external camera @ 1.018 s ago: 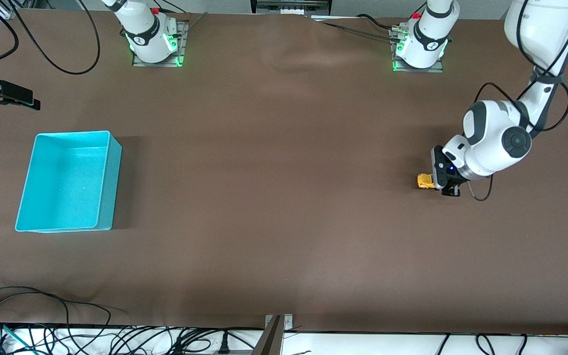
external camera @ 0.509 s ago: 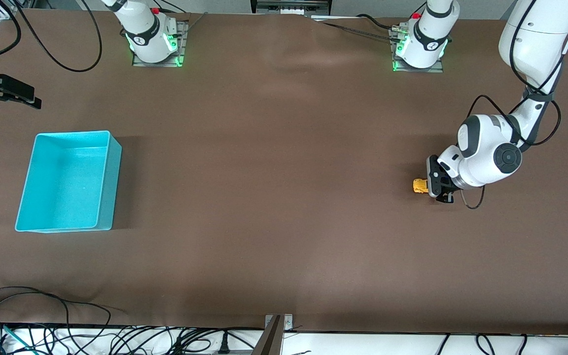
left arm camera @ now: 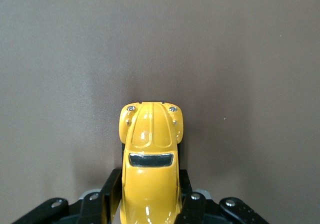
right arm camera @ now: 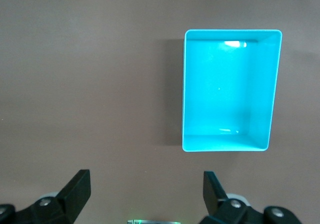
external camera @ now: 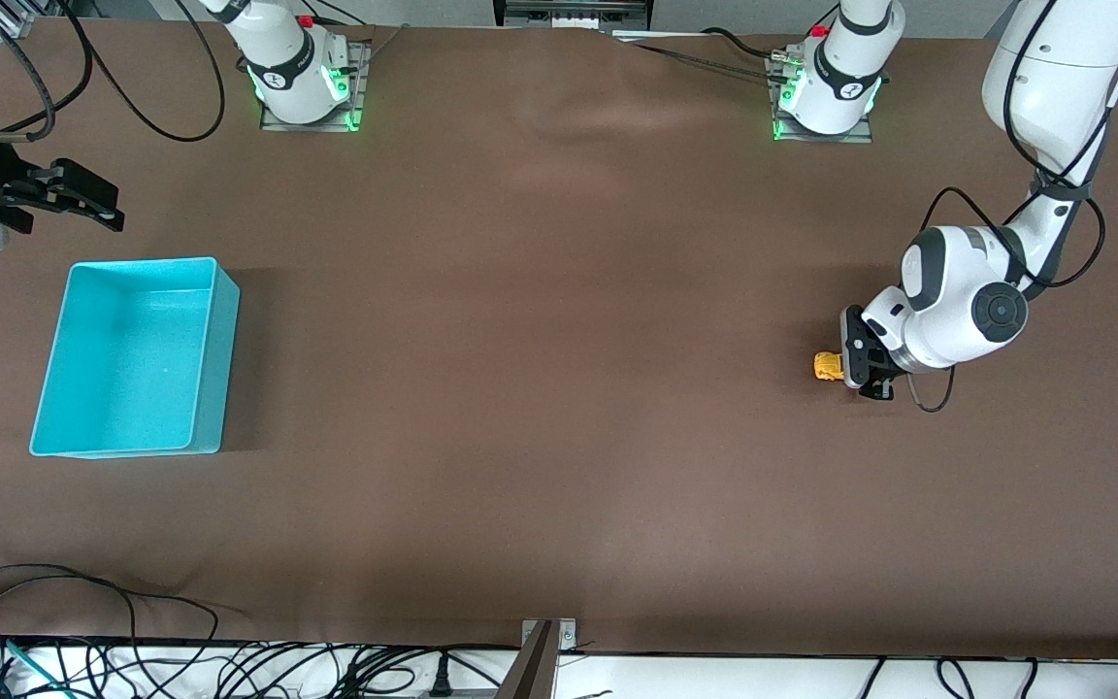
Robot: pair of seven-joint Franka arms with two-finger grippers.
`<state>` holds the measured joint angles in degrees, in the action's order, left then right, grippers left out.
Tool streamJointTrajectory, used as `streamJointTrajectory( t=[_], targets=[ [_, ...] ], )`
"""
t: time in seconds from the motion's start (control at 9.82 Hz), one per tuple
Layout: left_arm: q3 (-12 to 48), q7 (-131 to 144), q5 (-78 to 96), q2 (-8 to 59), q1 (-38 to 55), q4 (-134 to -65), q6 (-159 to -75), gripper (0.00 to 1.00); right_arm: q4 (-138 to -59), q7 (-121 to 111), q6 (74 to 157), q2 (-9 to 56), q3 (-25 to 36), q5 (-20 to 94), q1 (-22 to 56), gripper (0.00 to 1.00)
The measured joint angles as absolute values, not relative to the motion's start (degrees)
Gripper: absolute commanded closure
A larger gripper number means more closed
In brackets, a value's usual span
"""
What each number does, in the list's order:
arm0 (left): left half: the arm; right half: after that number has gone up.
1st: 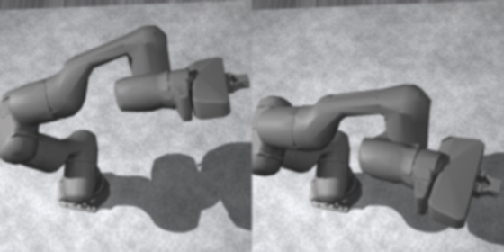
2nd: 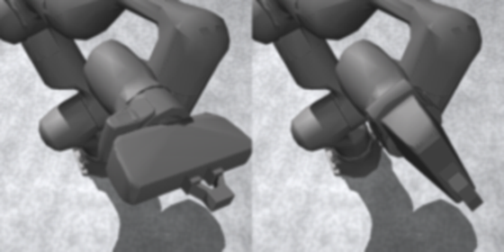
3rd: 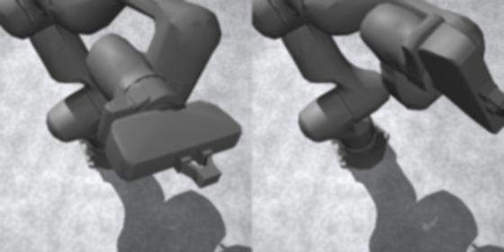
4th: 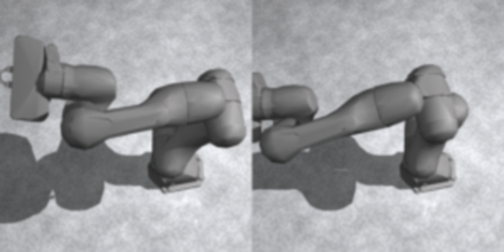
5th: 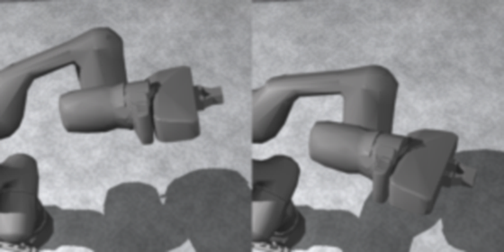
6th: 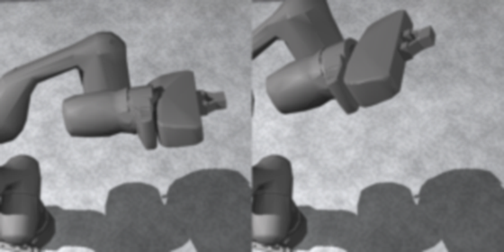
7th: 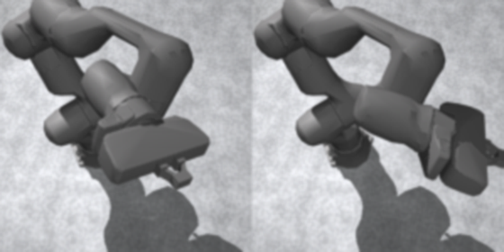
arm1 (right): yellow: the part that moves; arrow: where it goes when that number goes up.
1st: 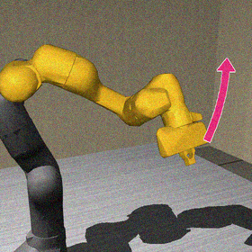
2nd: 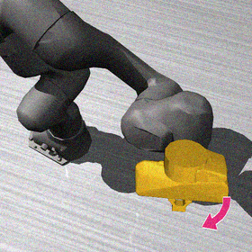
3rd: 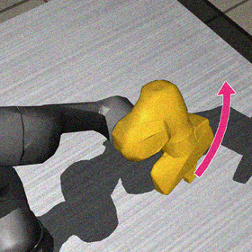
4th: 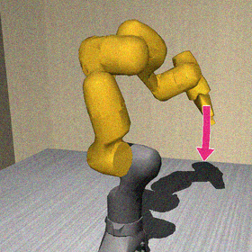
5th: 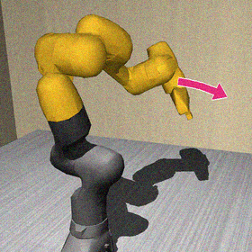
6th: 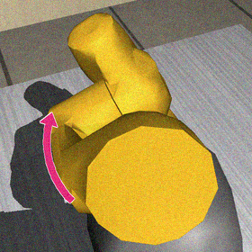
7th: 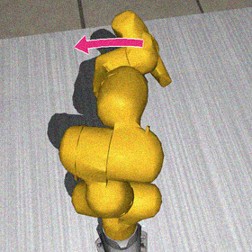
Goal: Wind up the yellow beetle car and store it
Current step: 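Pull the held car backward along the table with the left gripper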
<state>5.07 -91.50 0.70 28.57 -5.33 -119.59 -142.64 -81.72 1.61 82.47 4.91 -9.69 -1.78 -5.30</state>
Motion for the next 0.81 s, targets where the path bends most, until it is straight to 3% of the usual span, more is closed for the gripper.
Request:
streamJointTrajectory(
  t=[0.81],
  targets=[
    [3.6,-94.1,-5.4,29.3,-11.4,-118.2,-142.7,0.98,-81.8,-0.1,82.4,5.6,-9.5,-2.1,-5.6,0.00]
  ],
)
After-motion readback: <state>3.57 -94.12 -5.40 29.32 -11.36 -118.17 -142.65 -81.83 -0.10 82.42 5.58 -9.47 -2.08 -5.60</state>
